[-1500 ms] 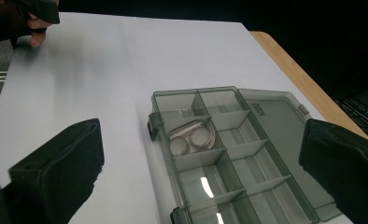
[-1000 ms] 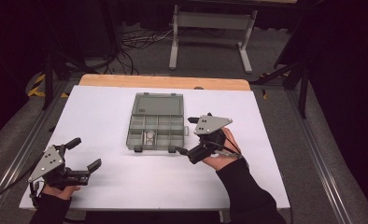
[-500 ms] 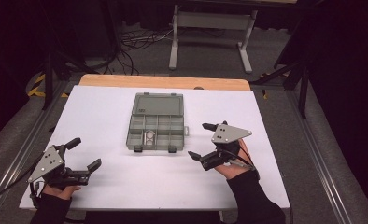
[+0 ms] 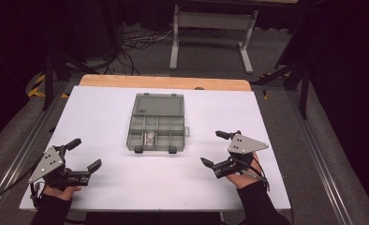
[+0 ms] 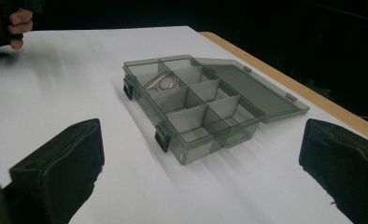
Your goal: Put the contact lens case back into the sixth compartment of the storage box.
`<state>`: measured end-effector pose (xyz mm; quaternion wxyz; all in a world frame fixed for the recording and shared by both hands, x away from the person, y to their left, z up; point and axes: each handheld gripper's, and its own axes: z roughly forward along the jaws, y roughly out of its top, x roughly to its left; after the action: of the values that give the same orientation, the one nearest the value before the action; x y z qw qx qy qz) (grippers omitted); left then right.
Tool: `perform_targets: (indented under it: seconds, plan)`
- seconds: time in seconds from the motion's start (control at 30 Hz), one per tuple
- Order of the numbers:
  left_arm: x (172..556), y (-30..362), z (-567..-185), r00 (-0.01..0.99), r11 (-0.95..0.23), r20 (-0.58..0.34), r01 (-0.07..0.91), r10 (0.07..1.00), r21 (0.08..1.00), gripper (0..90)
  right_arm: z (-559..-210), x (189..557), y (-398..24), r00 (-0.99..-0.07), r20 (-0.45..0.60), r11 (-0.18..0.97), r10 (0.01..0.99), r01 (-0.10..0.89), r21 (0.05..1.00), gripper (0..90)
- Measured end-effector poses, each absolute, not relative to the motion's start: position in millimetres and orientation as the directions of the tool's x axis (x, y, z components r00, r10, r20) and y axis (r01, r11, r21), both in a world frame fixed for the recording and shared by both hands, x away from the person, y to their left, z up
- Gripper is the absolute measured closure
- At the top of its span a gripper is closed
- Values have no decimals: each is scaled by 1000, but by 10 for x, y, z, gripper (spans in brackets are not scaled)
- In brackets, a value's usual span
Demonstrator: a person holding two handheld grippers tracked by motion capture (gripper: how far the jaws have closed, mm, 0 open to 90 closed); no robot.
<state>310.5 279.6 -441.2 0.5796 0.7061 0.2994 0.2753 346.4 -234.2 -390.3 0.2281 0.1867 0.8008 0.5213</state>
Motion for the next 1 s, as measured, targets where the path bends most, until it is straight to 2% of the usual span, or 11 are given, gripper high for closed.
perform_targets:
  seconds: [0.57,1.0]
  plan:
    - [3131,2831,-4473,651,-139,30,115,758,984,0,-4335,3351,-2676,-786,-110,345,608,137,928,7]
    - [3139,2836,-4492,647,-138,28,119,762,983,0,-4410,3355,-2728,-774,-89,324,627,155,933,7]
